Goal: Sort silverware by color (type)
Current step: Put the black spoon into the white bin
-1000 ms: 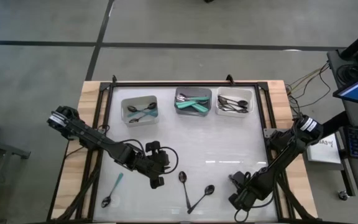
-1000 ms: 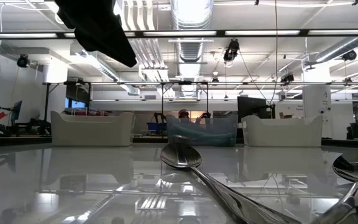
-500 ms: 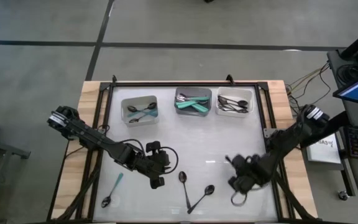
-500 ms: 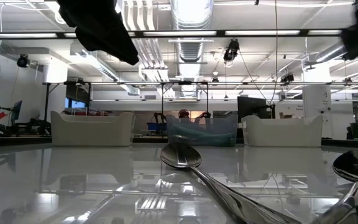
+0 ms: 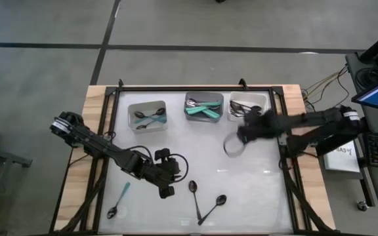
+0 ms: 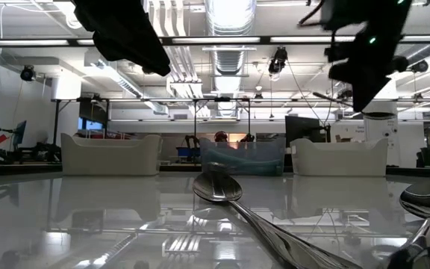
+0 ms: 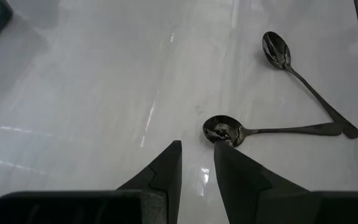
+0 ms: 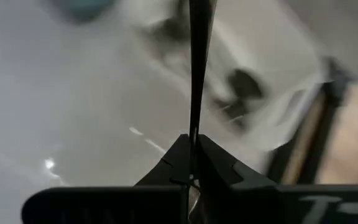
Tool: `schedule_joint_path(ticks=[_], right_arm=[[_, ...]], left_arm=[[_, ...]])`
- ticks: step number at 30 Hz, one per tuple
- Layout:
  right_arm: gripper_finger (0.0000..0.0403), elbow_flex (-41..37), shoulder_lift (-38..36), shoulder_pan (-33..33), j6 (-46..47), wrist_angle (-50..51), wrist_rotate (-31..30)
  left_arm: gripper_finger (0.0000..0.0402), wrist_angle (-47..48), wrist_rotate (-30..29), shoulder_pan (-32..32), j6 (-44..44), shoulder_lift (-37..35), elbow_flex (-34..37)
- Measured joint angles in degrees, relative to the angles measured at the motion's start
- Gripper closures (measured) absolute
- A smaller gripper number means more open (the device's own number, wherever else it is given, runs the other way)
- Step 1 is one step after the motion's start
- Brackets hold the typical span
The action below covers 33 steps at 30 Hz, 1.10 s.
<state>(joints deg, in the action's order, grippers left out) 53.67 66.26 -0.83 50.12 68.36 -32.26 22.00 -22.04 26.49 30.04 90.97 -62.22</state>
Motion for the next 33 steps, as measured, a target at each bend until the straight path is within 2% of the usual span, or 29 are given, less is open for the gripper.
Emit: schedule_joint_path(ticks=[4, 8, 13, 17, 21, 24, 26, 30, 33], right_arm=[[0.0394, -0.21, 0.31, -14.08, -12.77, -4.03, -2.09], [0.0394, -0.35, 1.71, -24.73, -23.28, -11.51, -2.13], [0.0394, -0.46, 4.89, -28.95, -38.86, -20.51, -1.82], [0.0383, -0.46, 7.69, -29.28, -48.61, -21.25, -1.84], [0.0355, -0.48, 9.39, -29.22, -48.77, -18.77, -1.21], [0.0328, -0.48, 9.59, -29.22, -46.82, -17.52, 1.72], [0.0310, -0.48, 9.11, -29.02, -46.70, -17.64, 2.91], [0.0281, -0.42, 7.38, -28.52, -42.77, -17.64, 4.21], [0.0277, -0.37, 6.06, -27.93, -37.07, -17.66, 10.41]], left_arm=[[0.0325, -0.22, 0.00, -0.21, 0.70, 0.01, 0.00], [0.0325, -0.38, -0.07, -0.44, 1.94, 0.01, 0.00], [0.0325, -0.37, -0.13, -0.45, 2.49, -0.01, 0.00], [0.0325, -0.39, -0.13, -0.45, 3.66, 0.00, 0.00], [0.0325, -0.39, -0.01, -0.45, 3.68, 0.00, 0.00], [0.0325, -0.59, 0.73, -0.45, 2.26, -0.01, 0.00], [0.0325, -1.45, 3.20, -0.46, -0.98, 0.01, 0.00], [0.0325, -3.12, 14.97, -0.61, -11.23, 0.12, 0.00], [0.0325, -3.48, 24.86, -0.90, -19.24, 0.62, 0.00]])
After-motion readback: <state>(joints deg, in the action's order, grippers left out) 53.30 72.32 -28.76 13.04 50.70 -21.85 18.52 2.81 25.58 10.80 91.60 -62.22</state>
